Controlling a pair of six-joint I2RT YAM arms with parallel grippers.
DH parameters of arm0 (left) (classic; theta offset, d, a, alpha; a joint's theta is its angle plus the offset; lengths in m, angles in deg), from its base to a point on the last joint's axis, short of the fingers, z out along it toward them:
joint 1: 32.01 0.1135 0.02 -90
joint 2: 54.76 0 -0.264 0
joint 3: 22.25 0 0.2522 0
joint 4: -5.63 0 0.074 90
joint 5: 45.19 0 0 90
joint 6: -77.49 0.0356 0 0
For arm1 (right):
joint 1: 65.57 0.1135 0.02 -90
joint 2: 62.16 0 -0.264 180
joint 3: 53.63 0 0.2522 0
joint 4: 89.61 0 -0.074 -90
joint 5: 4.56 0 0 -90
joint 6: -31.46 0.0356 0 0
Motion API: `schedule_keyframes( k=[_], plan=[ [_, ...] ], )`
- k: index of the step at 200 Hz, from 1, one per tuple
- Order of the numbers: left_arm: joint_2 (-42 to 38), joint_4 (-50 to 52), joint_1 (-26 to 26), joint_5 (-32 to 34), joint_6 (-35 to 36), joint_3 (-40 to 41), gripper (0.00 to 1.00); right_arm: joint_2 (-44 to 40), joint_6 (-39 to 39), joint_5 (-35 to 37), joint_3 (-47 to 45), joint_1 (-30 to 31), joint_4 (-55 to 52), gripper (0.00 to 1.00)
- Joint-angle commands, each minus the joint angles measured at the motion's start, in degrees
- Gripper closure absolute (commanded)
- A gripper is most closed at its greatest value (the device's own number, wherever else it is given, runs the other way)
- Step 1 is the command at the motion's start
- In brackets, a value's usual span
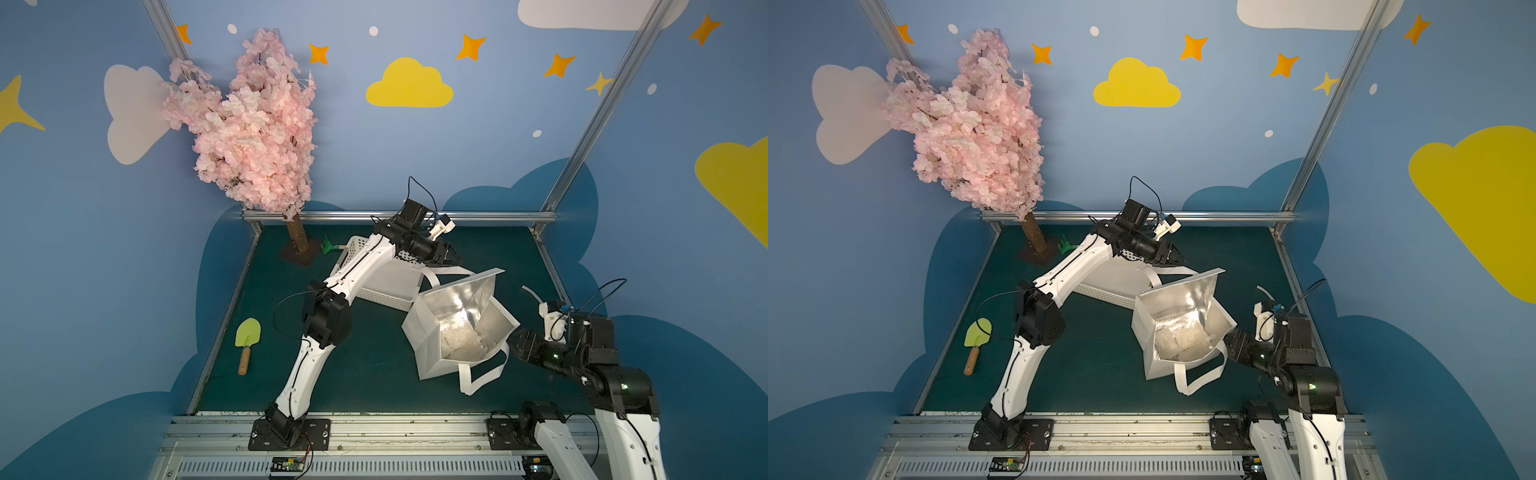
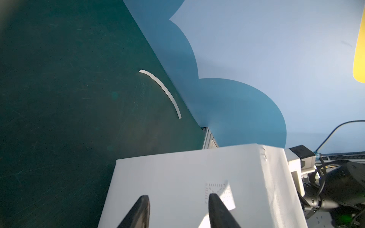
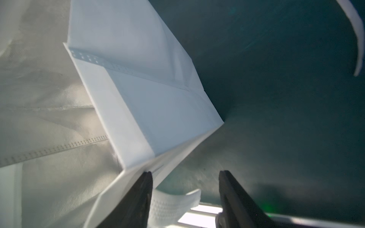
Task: Place the ice pack in the delivery bag
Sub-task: Close the delivery bag at the center of the board.
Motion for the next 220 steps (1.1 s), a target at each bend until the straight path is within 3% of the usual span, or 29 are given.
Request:
schedule_keyframes(
  k=[1,51,139,186,220],
  plan=[
    [0.9,0.8,0.0,-2.6,1.2,1.7,0.50,1.9,2.4,-2.5,-4.0,3.1,16.0,0.41],
    [0.4,0.3,-1.8,-4.2,1.6,7.8,0.51,7.1,-0.4,1.8,-7.9,10.4,28.0,0.37],
    [1.9,-7.4,-3.4,-16.0,-3.2,9.9,0.53,4.2,-5.3,6.0,-15.3,9.4,37.1,0.30],
    [0.1,-8.4,-3.7,-16.5,-3.1,13.3,0.53,2.4,-6.5,7.8,-18.6,8.4,44.7,0.18],
    [-1.4,-9.0,-3.6,-17.6,-2.6,15.7,0.53,2.5,-6.1,6.5,-19.2,6.2,45.2,0.18]
  ],
)
